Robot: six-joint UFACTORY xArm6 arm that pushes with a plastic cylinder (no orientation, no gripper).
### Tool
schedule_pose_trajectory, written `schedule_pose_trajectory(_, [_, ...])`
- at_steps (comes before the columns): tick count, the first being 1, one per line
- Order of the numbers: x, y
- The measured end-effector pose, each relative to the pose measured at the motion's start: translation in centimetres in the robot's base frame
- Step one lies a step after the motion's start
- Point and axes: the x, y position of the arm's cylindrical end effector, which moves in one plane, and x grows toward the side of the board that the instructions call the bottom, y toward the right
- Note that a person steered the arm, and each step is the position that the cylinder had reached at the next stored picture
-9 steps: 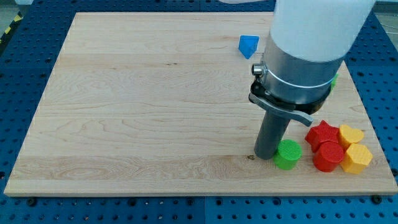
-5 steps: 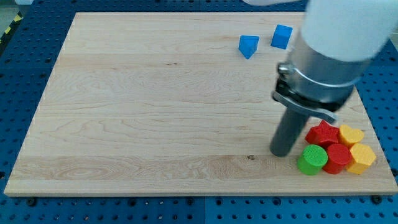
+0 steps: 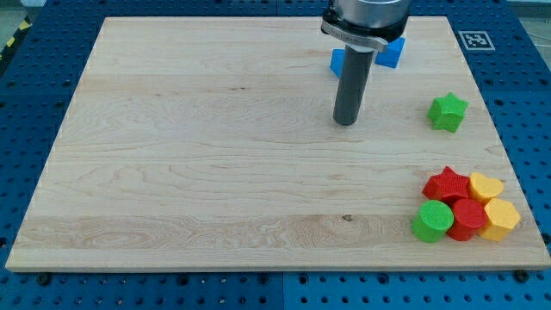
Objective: Move your arm to the top of the blue triangle
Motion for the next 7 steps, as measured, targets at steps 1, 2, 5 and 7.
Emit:
schedule_pose_trajectory(1, [-1.4, 0.5])
schedule_pose_trajectory(2, [-2.2, 3.3])
schedule_pose_trajectory(5, [-12.2, 5.9])
schedule_pose_trajectory(7, [-14.7, 1.6])
